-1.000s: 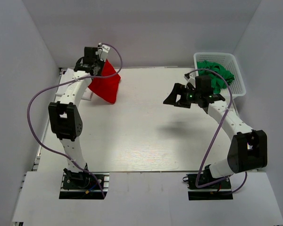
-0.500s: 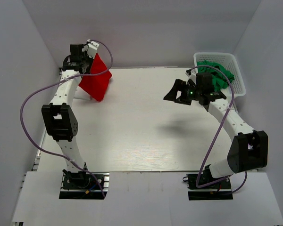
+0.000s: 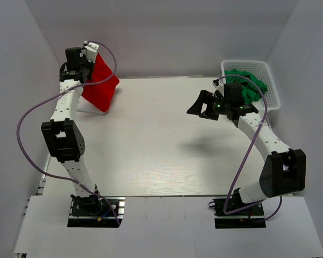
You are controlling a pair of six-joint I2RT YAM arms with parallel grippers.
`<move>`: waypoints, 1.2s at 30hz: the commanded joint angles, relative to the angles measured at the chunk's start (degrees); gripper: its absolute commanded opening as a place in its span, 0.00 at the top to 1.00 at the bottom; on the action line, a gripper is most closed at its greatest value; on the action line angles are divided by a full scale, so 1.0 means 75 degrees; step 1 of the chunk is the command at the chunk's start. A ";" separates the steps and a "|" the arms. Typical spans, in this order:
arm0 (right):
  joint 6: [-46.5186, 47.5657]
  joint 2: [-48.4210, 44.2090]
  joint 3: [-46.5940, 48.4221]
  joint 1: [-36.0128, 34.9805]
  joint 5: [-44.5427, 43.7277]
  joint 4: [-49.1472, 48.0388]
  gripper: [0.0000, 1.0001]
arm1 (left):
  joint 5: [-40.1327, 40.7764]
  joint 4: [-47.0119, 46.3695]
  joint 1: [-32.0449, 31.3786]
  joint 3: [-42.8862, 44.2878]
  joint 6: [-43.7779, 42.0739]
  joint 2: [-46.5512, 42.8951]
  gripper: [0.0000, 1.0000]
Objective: Fold and stack the t-shirts
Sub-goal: Put the neatly folded tshirt into the corner of the board with the left arm
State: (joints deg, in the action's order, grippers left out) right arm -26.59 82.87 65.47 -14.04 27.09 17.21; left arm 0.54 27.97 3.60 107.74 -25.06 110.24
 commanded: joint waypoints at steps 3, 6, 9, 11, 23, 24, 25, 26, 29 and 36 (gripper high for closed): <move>-0.0099 0.0142 0.0410 -0.0002 -0.0167 0.0201 0.10 | 0.0281 -0.0436 0.0469 0.0271 0.0400 0.0207 1.00; -0.0134 0.0340 0.0621 0.0009 -0.0179 0.0283 0.10 | 0.0035 -0.0436 0.0656 0.0271 0.0400 0.0477 1.00; -0.0134 0.0493 0.0844 -0.0014 -0.0167 0.0341 0.10 | 0.0010 -0.0506 0.0728 0.0341 0.0481 0.0817 1.00; -0.0239 0.0552 0.0903 -0.0038 -0.0179 0.0295 0.10 | 0.0103 -0.0681 0.0728 0.0423 0.0552 0.0969 1.00; -0.0357 0.0845 0.1067 -0.0038 -0.0085 0.0318 0.10 | 0.2283 -0.1408 0.0892 0.0833 0.1044 0.1720 0.00; -0.0334 0.0880 0.1114 -0.0049 -0.0085 0.0318 0.10 | 0.2214 -0.1408 0.0892 0.0833 0.1126 0.1720 0.00; -0.0357 0.0903 0.1137 -0.0038 -0.0085 0.0318 0.10 | 0.2214 -0.1408 0.0892 0.0833 0.1242 0.1720 0.00; -0.0334 0.0904 0.1172 -0.0026 -0.0062 0.0307 0.10 | 0.2109 -0.1304 0.0892 0.0903 0.1244 0.1720 0.00; -0.0299 0.0823 0.1114 -0.0038 -0.0026 0.0214 0.10 | 0.2038 -0.1024 0.0810 0.1055 0.1641 0.1568 0.00; -0.0263 0.0330 0.0448 0.0009 -0.0296 -0.0138 0.10 | -0.1221 0.0276 0.0599 0.1232 0.3514 0.0842 0.00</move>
State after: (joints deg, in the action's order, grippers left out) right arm -29.17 89.19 70.91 -14.26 25.69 18.98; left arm 6.98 24.53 9.10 114.32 -7.51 123.83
